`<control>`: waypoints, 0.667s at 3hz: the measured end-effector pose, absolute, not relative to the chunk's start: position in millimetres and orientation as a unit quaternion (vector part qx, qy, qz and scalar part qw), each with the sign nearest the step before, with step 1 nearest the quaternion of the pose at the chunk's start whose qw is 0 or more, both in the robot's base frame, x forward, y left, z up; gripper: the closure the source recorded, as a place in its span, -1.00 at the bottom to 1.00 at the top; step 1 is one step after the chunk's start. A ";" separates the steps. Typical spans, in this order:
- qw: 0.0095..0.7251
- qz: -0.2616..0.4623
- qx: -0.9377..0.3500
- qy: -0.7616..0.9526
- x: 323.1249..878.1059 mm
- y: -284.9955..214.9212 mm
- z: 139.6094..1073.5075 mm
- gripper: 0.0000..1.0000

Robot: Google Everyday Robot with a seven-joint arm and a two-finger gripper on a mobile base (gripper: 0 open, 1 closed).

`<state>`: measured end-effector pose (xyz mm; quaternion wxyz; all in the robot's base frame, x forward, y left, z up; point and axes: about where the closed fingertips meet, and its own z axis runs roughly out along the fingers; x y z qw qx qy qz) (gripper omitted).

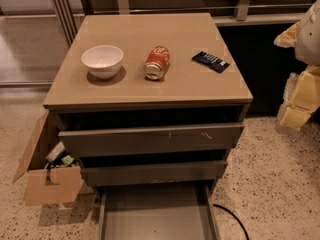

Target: Place rxbar blueberry into bottom drawer

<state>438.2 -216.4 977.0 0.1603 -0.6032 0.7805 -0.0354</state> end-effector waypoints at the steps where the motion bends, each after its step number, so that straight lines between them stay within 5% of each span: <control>1: 0.160 -0.035 -0.603 0.781 438.2 -216.4 977.0 -1.00; 2: 0.161 -0.026 -0.612 0.774 443.0 -205.8 975.8 -1.00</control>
Offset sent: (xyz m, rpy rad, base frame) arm 0.0106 0.0237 -0.0086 0.0281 0.0452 0.0599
